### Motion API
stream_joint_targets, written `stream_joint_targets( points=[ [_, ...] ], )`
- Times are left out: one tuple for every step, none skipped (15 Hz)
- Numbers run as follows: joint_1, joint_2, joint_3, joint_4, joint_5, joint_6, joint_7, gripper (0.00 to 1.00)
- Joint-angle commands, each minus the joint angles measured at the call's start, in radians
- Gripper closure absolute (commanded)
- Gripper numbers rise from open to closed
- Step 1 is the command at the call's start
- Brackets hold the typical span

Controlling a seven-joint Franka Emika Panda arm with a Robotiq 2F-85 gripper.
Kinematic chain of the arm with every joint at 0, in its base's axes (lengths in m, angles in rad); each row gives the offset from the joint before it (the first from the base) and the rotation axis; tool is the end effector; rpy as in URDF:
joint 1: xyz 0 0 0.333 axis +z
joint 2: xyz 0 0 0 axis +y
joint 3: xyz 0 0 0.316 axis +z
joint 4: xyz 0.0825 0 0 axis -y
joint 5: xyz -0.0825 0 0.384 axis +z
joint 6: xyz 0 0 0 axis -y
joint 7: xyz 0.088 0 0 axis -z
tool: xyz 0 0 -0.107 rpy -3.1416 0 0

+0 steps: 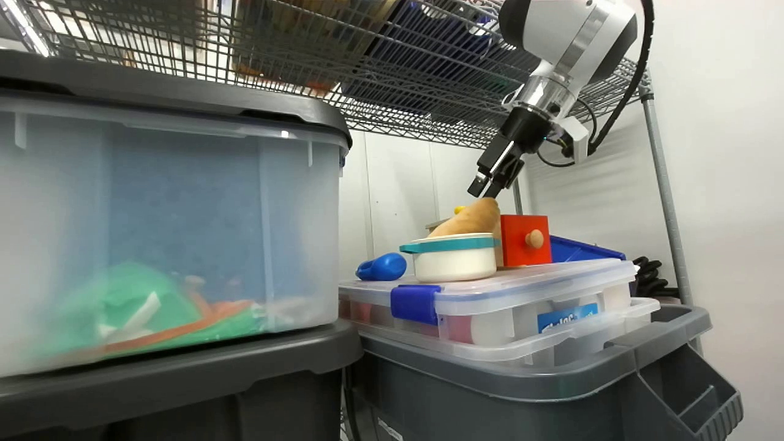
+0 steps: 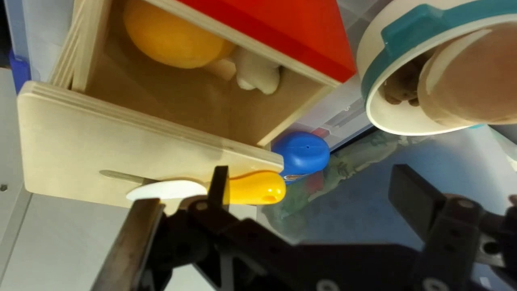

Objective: Put the brown object in the drawer, then put in the white bowl, then put the knife in the drawer

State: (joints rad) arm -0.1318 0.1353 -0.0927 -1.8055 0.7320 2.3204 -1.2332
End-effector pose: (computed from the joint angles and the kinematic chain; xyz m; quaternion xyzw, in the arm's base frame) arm 0.6226 -0.1268 0.5108 -0.8956 -0.2790 -0.3306 0.1038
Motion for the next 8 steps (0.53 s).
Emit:
stream_joint_targets(
  points=[
    [-0.008,0.053,0.015,0.066,0.004,0.021,0.027,0.00],
    [-0.008,0.071,0.018,0.083,0.001,0.027,0.034,0.00],
    [-0.009,0.085,0.020,0.096,-0.001,0.030,0.040,0.00],
    [-0.010,0.096,0.024,0.107,-0.002,0.036,0.046,0.00],
    [-0.011,0.108,0.029,0.117,-0.003,0.042,0.049,0.00],
    [-0.012,0.118,0.032,0.127,-0.005,0.044,0.053,0.00],
    [-0.014,0.129,0.036,0.138,-0.007,0.047,0.057,0.00],
    [-0.015,0.137,0.039,0.148,-0.009,0.049,0.061,0.00]
  ],
)
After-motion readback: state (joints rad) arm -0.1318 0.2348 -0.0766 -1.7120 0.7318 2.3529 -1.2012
